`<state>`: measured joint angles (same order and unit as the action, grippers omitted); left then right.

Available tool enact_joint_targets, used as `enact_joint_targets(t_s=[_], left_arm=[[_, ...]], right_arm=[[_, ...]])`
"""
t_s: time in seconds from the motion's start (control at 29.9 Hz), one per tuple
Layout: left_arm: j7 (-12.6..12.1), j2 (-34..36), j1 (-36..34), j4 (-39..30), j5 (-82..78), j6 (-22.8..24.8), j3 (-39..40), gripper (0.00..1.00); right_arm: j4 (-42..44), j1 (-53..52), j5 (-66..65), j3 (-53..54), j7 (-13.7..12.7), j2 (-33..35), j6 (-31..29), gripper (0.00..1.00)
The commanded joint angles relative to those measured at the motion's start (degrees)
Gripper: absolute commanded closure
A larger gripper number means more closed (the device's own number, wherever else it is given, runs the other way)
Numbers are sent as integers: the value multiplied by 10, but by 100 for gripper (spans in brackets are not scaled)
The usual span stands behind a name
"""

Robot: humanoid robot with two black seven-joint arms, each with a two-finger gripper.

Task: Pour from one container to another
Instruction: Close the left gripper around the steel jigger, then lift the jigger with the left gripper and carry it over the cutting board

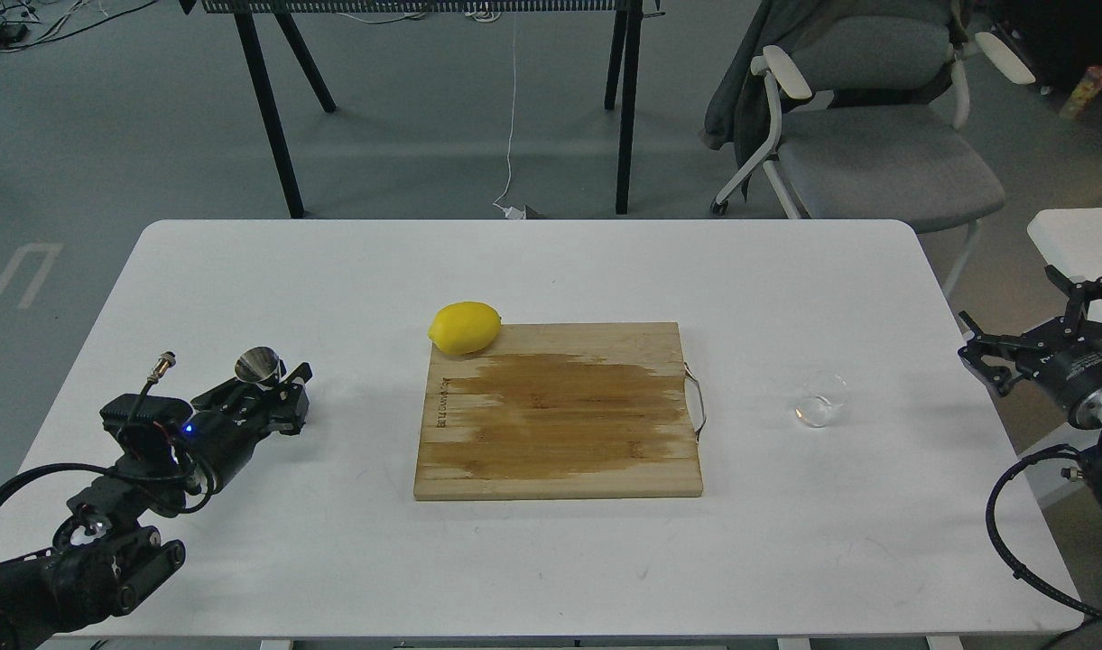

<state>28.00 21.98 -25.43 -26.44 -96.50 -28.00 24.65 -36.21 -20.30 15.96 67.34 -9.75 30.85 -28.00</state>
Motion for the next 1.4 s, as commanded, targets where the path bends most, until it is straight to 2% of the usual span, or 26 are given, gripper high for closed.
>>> enact_joint_targets(t_s=[0.0,0.17,0.3,0.43,0.57,0.74,0.84,0.97,1.24,1.37], left_arm=[[0,1,-3,1,1,0,1,95],[0,3,-32,-8,1,0,2,95],[0,9,-110,-33,1,0,2,95],[0,13,-196,-105,1,0,4,95],[0,-20,-241,-164,1,0,5,95],[0,-130,-228,-172,-1,0,-5,94],[0,-167,-206,-172,1,0,-51,94],[0,-216,-169,-164,0,0,-71,94],[0,-220,-135,-136,0,0,-101,94],[0,-220,-128,-89,2,0,-127,93]], right_arm=[[0,0,0,0,0,0,0,0],[0,1,-1,0,0,0,0,0],[0,3,-1,1,0,0,0,0],[0,2,-1,1,0,0,0,0],[1,2,-1,2,0,-1,0,0],[2,2,0,5,0,-1,0,0],[4,2,0,5,0,0,0,0],[4,3,-1,4,0,5,0,0],[4,3,-1,3,1,5,0,0],[4,3,-1,3,1,5,0,0]])
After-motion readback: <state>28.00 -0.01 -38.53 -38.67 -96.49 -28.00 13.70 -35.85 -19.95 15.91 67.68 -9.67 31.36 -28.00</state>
